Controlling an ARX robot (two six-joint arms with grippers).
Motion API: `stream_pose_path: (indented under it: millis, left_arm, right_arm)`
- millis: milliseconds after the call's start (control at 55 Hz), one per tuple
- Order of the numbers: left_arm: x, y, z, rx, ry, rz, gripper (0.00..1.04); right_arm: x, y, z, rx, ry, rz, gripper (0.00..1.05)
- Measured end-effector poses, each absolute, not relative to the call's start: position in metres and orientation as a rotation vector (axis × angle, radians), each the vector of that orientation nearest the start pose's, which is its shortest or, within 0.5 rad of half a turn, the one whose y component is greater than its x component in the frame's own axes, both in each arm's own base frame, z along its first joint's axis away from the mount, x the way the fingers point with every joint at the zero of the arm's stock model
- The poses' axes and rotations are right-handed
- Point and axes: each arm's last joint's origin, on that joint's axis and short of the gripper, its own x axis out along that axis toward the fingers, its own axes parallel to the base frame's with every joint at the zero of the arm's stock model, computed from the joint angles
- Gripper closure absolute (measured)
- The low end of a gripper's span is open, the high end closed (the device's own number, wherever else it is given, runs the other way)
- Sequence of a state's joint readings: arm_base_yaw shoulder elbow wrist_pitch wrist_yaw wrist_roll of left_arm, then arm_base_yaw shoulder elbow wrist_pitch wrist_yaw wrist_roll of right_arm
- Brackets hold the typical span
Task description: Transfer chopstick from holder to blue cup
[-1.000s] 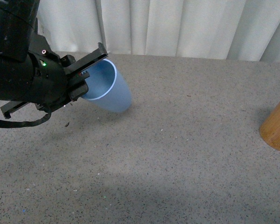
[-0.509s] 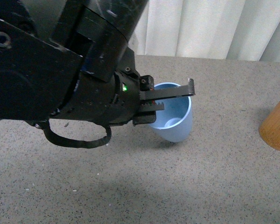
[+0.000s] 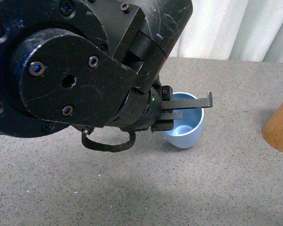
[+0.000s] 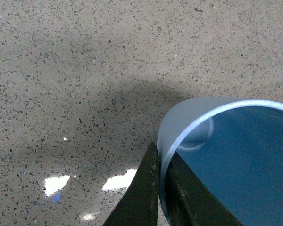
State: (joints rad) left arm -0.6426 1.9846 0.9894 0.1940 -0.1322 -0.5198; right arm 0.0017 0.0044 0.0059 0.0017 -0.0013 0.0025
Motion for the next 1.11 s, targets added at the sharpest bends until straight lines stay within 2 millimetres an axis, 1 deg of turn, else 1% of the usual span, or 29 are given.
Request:
stream_pose_path:
  millis: [327, 382, 400, 473, 691, 727, 764, 818, 836, 982, 1000, 1109]
  left_arm:
    - [0.307, -0.225, 0.104, -0.175, 0.846, -0.272, 1.00]
    - [0.308, -0.226, 0.104, -0.174, 0.844, -0.275, 0.94]
    - [0.308, -0.227, 0.105, -0.174, 0.843, -0.277, 0.89]
    - [0.309, -0.228, 0.107, -0.173, 0.841, -0.282, 0.81]
    - [0.312, -0.233, 0.112, -0.171, 0.832, -0.295, 0.49]
    - [0.312, -0.233, 0.113, -0.171, 0.831, -0.296, 0.45]
    - [0.313, -0.234, 0.114, -0.172, 0.829, -0.297, 0.40]
    - [0.315, -0.235, 0.117, -0.175, 0.824, -0.297, 0.28]
    - [0.315, -0.235, 0.117, -0.175, 0.823, -0.298, 0.27]
    - [0.316, -0.236, 0.122, -0.188, 0.814, -0.307, 0.06]
    - [0.316, -0.236, 0.123, -0.190, 0.810, -0.308, 0.05]
    - [0.317, -0.233, 0.131, -0.222, 0.787, -0.305, 0.07]
  right_arm:
    - [0.098, 0.000, 0.165, 0.002, -0.003, 0.003, 0.09]
    - [0.098, 0.000, 0.165, 0.003, -0.003, 0.003, 0.09]
    - [0.098, 0.000, 0.165, 0.003, -0.003, 0.003, 0.09]
    - [0.098, 0.000, 0.165, 0.002, -0.003, 0.003, 0.09]
    - [0.098, 0.000, 0.165, 0.002, -0.003, 0.003, 0.09]
    - [0.098, 0.000, 0.165, 0.002, -0.003, 0.003, 0.09]
    - [0.098, 0.000, 0.165, 0.003, -0.003, 0.003, 0.09]
    - [0.098, 0.000, 0.165, 0.002, -0.003, 0.003, 0.09]
    - [0.098, 0.000, 0.165, 0.002, -0.003, 0.003, 0.09]
    - [0.098, 0.000, 0.165, 0.003, -0.003, 0.003, 0.09]
    - [0.098, 0.000, 0.165, 0.002, -0.003, 0.003, 0.09]
    - [0.098, 0.000, 0.165, 0.003, -0.003, 0.003, 0.09]
